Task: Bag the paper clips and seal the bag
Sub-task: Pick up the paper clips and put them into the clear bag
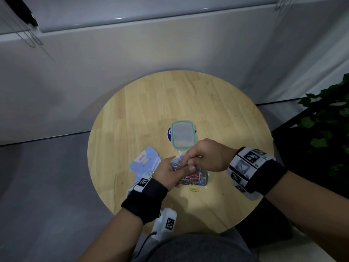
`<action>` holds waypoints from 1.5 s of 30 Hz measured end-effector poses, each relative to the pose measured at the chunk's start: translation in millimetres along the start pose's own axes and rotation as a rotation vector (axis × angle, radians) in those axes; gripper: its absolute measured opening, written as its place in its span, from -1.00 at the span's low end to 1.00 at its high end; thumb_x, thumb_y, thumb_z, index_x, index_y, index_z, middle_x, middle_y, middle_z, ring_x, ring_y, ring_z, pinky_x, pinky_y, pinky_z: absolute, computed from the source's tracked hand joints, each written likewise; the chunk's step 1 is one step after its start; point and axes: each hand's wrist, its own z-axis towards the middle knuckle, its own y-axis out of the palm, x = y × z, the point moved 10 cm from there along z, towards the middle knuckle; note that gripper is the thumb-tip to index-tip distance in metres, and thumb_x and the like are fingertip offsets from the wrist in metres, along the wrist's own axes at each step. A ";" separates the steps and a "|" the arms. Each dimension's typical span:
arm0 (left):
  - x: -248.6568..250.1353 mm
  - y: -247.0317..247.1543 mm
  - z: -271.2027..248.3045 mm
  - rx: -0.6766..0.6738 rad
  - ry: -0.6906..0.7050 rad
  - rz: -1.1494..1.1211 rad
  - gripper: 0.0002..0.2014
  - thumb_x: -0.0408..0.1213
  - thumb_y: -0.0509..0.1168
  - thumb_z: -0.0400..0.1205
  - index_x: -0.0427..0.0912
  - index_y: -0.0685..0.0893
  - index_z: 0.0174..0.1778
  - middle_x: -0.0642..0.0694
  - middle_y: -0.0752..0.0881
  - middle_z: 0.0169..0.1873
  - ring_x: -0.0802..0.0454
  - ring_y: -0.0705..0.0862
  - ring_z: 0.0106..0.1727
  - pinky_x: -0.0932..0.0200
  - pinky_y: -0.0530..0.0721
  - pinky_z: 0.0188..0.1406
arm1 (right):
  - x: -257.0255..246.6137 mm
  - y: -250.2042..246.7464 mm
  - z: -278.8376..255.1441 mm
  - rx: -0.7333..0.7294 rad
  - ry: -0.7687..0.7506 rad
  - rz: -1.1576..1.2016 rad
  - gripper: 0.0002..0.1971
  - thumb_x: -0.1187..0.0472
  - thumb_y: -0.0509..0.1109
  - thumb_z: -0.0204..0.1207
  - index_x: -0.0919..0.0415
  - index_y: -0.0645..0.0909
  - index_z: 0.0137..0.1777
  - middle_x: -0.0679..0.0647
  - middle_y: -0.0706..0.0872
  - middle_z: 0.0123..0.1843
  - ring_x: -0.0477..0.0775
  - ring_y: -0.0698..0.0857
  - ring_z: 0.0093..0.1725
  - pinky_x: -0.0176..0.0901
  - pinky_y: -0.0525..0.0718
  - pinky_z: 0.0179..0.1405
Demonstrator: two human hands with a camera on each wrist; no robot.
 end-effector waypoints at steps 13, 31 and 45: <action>-47.3 -55.7 -9.9 0.211 -0.055 -0.126 -0.65 -0.51 0.42 0.48 -0.37 0.66 0.20 -0.02 0.71 -0.21 0.42 0.63 -0.42 0.55 0.52 -0.47 | 106.2 -1.8 -2.6 0.531 0.339 0.483 -0.79 0.45 0.34 0.39 0.15 0.73 -0.23 0.07 0.72 -0.39 0.00 0.61 -0.52 -0.23 0.59 -0.46; -107.7 -95.0 -53.3 0.314 -0.175 -0.178 -0.63 -0.53 0.49 0.39 -0.21 0.71 0.10 -0.01 0.83 -0.32 0.08 0.74 -0.28 0.26 0.68 -0.38 | 90.3 137.0 67.5 0.093 0.268 -0.204 -0.67 0.12 0.38 0.48 0.29 0.57 0.17 0.21 0.56 0.23 0.26 0.53 0.27 -0.02 0.50 0.27; -124.1 -84.5 -65.9 0.280 -0.215 -0.177 -0.66 -0.59 0.48 0.39 -0.07 0.73 -0.07 0.04 0.82 -0.39 0.15 0.73 -0.33 0.23 0.72 -0.35 | 98.6 120.0 63.4 0.094 0.217 -0.392 -0.82 0.30 0.32 0.46 0.28 0.65 0.03 0.21 0.64 0.09 0.26 0.60 0.15 0.00 0.60 -0.03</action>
